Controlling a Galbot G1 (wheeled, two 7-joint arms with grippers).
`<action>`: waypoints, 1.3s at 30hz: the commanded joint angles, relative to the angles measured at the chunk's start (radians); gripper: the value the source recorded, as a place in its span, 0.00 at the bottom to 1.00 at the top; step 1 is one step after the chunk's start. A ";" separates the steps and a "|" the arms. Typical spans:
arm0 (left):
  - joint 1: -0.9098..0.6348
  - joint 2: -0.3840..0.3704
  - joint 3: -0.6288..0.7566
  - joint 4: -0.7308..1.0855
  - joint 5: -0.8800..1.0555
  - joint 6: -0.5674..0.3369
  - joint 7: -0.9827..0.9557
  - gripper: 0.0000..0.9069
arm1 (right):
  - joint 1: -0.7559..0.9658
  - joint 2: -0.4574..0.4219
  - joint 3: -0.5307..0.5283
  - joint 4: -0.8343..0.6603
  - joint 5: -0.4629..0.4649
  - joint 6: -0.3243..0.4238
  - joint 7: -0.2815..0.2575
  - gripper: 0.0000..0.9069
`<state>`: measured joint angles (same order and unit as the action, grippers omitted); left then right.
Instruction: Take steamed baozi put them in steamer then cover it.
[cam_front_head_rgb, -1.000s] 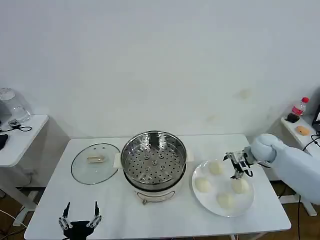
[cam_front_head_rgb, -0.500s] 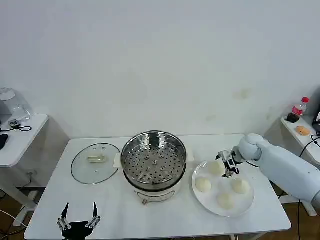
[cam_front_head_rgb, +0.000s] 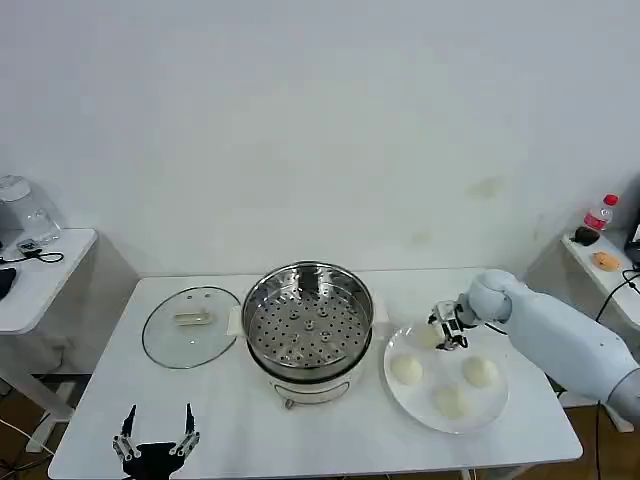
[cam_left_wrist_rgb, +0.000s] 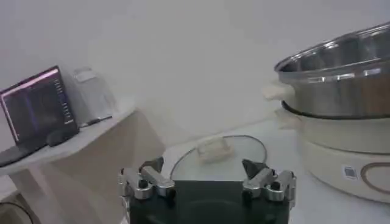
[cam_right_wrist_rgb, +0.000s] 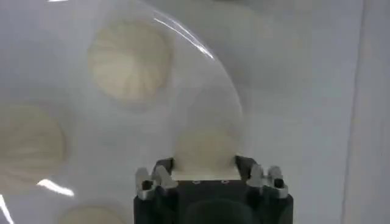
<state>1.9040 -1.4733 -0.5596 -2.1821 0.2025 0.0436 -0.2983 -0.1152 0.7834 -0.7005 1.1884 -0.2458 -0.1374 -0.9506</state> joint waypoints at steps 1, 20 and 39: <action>-0.001 0.003 -0.001 0.000 -0.003 0.001 -0.002 1.00 | 0.020 -0.023 -0.005 0.030 0.013 0.000 -0.006 0.67; 0.014 0.019 0.001 -0.024 -0.020 0.001 -0.008 1.00 | 0.522 -0.040 -0.179 0.162 0.309 0.041 -0.038 0.68; 0.045 0.007 -0.025 -0.072 -0.024 -0.004 -0.017 1.00 | 0.713 0.309 -0.445 0.157 0.429 0.171 -0.010 0.68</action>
<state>1.9411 -1.4640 -0.5760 -2.2378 0.1812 0.0418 -0.3141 0.5124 0.9490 -1.0284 1.3389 0.1323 -0.0211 -0.9665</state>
